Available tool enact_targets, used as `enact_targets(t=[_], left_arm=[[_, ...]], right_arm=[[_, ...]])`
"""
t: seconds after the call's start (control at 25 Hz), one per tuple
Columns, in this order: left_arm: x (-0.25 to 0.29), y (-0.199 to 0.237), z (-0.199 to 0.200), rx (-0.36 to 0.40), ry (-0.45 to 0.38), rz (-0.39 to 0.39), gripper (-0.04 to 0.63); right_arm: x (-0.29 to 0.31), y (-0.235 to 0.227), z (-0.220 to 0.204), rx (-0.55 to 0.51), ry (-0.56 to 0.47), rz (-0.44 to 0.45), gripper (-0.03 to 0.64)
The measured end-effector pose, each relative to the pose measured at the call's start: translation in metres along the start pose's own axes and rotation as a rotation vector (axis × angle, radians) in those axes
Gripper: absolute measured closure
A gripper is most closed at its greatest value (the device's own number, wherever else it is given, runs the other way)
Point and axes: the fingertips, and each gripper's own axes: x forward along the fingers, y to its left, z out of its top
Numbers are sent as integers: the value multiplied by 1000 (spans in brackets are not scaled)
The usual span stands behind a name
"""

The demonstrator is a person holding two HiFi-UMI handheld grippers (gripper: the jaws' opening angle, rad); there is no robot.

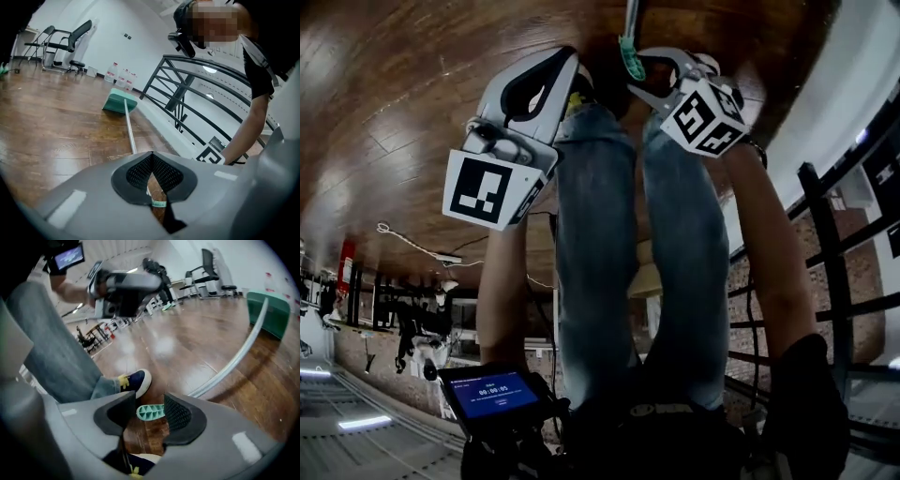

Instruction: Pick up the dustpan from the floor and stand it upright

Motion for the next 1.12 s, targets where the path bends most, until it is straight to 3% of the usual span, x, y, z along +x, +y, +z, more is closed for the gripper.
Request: enact_targets(t=[0.16, 0.28, 0.44, 0.6, 0.8, 0.96, 1.12], left_arm=[[-3, -1, 10, 4, -8, -9, 578], [-3, -3, 15, -4, -18, -6, 578], [-6, -6, 17, 9, -10, -2, 578], [-4, -2, 18, 7, -8, 3, 578], [0, -3, 8, 11, -16, 5, 578], [10, -5, 4, 5, -49, -6, 578], [23, 18, 4, 92, -112, 14, 578]], right_arm=[[18, 7, -10, -218, 89, -14, 390], [18, 5, -17, -306, 106, -65, 397], [22, 6, -28, -402, 149, -125, 513], [21, 4, -30, -460, 185, -140, 527], [21, 21, -14, -444, 104, -118, 540], [10, 30, -1, -324, 30, -83, 543], [16, 1, 34, -216, -106, -59, 541]])
